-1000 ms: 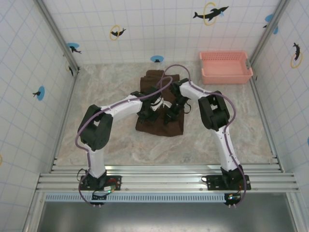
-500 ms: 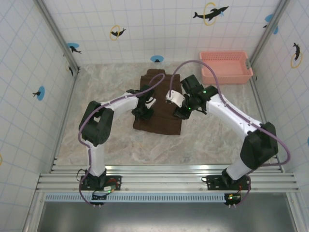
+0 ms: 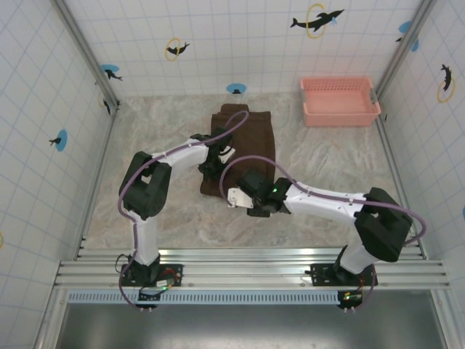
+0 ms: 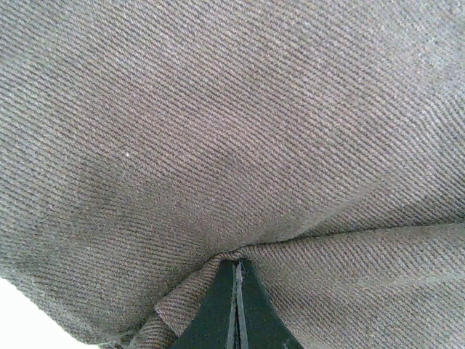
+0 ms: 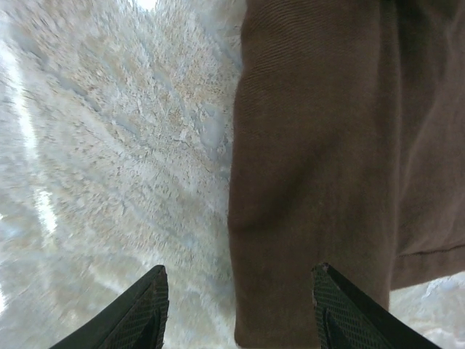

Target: Roll up the long pants

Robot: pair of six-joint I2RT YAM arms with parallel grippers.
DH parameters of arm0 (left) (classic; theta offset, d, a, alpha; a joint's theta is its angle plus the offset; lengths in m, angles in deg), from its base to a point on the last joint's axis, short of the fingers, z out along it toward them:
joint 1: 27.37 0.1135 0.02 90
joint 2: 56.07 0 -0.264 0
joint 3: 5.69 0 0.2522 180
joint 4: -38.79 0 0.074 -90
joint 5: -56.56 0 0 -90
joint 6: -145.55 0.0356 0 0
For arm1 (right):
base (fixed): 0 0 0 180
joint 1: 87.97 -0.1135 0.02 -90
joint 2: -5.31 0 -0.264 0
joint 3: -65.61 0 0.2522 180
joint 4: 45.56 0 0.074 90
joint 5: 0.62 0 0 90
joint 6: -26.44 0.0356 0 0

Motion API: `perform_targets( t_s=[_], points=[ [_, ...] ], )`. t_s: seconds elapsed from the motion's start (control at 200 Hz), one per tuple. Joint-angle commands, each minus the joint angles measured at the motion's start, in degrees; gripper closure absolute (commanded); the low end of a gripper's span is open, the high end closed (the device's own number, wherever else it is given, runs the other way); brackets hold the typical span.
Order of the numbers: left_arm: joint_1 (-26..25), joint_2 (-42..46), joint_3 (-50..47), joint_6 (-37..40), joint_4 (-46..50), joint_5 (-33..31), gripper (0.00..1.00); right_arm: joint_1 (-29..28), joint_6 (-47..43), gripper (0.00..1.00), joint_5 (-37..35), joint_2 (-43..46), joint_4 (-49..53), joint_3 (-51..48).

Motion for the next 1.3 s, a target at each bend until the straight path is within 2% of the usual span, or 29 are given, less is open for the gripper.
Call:
perform_targets(
  t_s=[0.0,0.065,0.09,0.125,0.3,0.36,0.425,0.465,0.535,0.636,0.746,0.856,1.016,1.071,1.121,1.216,1.296],
  points=[
    [0.71,-4.34,-2.07,1.28,5.56,-1.25,1.00,-1.73,-2.84,0.45,-8.19,-4.17,-5.92,-1.89],
    [0.73,-4.27,-2.04,1.34,5.95,-1.43,1.00,-1.95,-3.23,0.44,-8.50,-6.43,-8.25,-1.78],
    [0.71,-4.19,-2.01,1.41,6.01,-1.52,1.00,-2.05,-3.18,0.33,-9.54,-7.43,-9.02,-1.88],
    [0.71,-4.11,-2.08,1.59,6.22,-1.61,1.00,-2.15,-3.41,0.31,-10.51,-8.50,-10.38,-2.22],
    [0.67,-4.45,-2.00,2.50,7.80,-1.98,1.00,-2.27,-6.89,0.31,-18.19,-12.70,-19.23,-3.64],
    [0.71,-4.30,-2.00,3.40,8.67,-1.91,1.00,-1.71,-8.05,0.31,-19.47,-15.56,-18.34,-1.51],
    [0.75,-4.02,-2.00,4.20,9.50,-2.31,1.00,-1.03,-9.07,0.35,-19.93,-19.37,-15.14,1.53],
    [0.78,-3.92,-0.55,4.56,9.99,-2.62,1.00,-0.81,-9.48,0.42,-20.25,-21.29,-13.95,2.70],
    [0.97,-4.05,0.58,5.01,11.05,-3.23,1.00,0.13,-10.73,0.65,-14.16,-23.22,-7.13,6.25],
    [1.16,-3.89,0.90,5.36,11.54,-4.37,1.00,1.54,-10.01,0.82,-7.39,-23.63,0.40,10.94],
    [1.40,-2.82,1.24,5.38,11.97,-5.97,1.00,2.27,-9.48,0.88,0.77,-22.03,8.11,15.47],
    [2.66,-0.80,1.98,5.06,13.09,-7.23,1.00,2.80,-8.28,0.89,13.57,-21.14,19.43,21.96],
    [4.20,4.14,4.00,5.66,15.83,-12.01,0.83,2.33,-5.02,0.90,26.42,-20.81,30.53,28.68],
    [4.49,5.68,5.11,5.99,17.59,-15.29,0.57,2.48,-4.13,0.90,31.16,-20.40,32.95,29.87],
    [4.55,7.26,6.09,6.06,19.06,-19.28,0.43,3.11,-3.16,0.90,36.01,-20.21,34.12,30.67],
    [5.05,11.35,6.13,6.25,19.14,-23.33,0.28,5.47,-0.96,0.90,43.53,-19.46,34.13,30.58],
    [5.67,14.28,6.17,6.25,18.99,-23.67,0.25,8.93,2.00,0.89,51.65,-18.66,31.53,29.37]
  ],
)
